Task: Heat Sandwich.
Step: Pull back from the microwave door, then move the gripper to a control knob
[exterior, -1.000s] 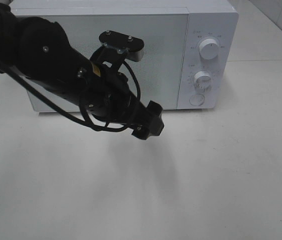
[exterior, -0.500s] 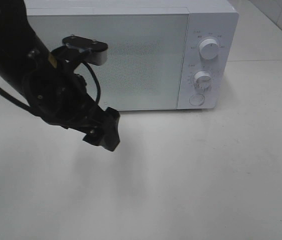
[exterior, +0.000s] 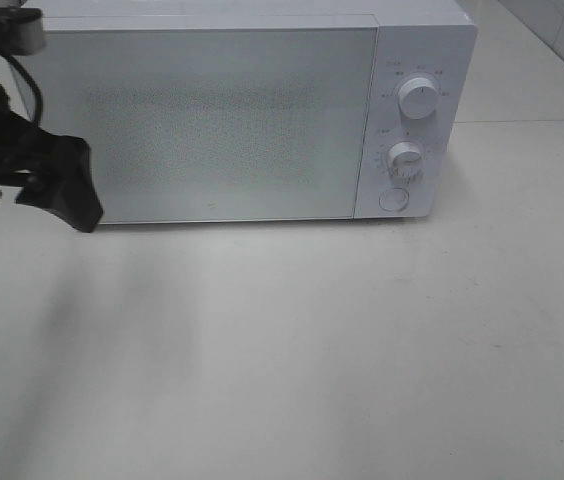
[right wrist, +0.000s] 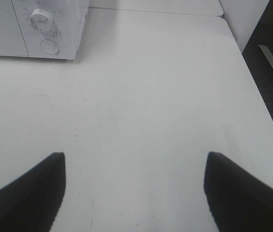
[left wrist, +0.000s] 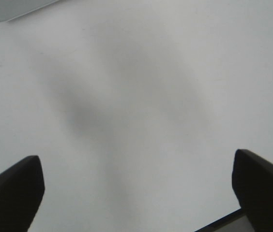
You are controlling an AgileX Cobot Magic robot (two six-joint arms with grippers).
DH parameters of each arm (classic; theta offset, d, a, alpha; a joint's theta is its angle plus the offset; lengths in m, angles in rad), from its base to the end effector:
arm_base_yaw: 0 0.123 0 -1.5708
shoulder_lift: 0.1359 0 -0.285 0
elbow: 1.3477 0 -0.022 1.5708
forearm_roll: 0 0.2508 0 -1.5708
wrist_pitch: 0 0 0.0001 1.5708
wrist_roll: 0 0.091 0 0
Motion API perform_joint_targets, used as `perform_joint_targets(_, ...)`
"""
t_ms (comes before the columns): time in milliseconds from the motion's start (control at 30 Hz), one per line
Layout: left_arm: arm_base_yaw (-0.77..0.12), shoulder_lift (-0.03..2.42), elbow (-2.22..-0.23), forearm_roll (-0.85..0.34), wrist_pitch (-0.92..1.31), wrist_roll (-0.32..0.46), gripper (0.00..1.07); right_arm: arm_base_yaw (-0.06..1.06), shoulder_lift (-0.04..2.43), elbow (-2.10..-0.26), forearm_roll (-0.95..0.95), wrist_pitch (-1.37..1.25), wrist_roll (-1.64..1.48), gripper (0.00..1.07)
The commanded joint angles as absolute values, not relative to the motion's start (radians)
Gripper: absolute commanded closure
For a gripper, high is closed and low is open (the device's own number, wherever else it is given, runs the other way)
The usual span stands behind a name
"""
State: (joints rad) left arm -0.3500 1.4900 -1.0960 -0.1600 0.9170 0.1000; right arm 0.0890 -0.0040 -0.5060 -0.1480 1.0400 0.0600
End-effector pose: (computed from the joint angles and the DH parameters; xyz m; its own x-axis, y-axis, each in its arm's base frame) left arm 0.2709 -0.1111 0.2681 -0.8806 0.3237 -0.3462 0.3831 0.9161 -0.1179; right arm -0.0048 -0.0121 0.2813 -0.4228 -0.0530 -0.9047 0.0201 0.9975 -0.0678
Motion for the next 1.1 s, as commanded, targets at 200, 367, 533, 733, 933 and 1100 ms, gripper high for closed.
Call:
perform_joint_targets(200, -0.177, 1.326, -0.964, -0.15, 0.939, 0.091, 0.03, 0.079, -0.03, -0.504, -0.15, 1.035, 0.071, 0.31)
perform_joint_targets(367, -0.072, 1.208, -0.881, -0.15, 0.94, 0.091, 0.03, 0.079, -0.03, -0.504, -0.15, 1.035, 0.071, 0.31)
perform_joint_targets(533, 0.009, 1.083, -0.81, -0.149, 0.946, 0.088, 0.03, 0.079, -0.03, -0.504, -0.15, 1.035, 0.071, 0.31)
perform_joint_targets(733, 0.028, 0.927, -0.725, -0.112, 0.966, 0.089, 0.03, 0.079, -0.03, -0.504, -0.15, 1.035, 0.071, 0.31)
perform_joint_targets(933, 0.028, 0.787, -0.653, -0.103, 0.972, 0.092, 0.03, 0.079, -0.03, -0.504, -0.15, 1.035, 0.071, 0.31)
perform_joint_targets(1100, 0.028, 0.649, -0.598, -0.103, 0.995, 0.093, 0.03, 0.079, -0.03, -0.504, -0.15, 1.035, 0.071, 0.31)
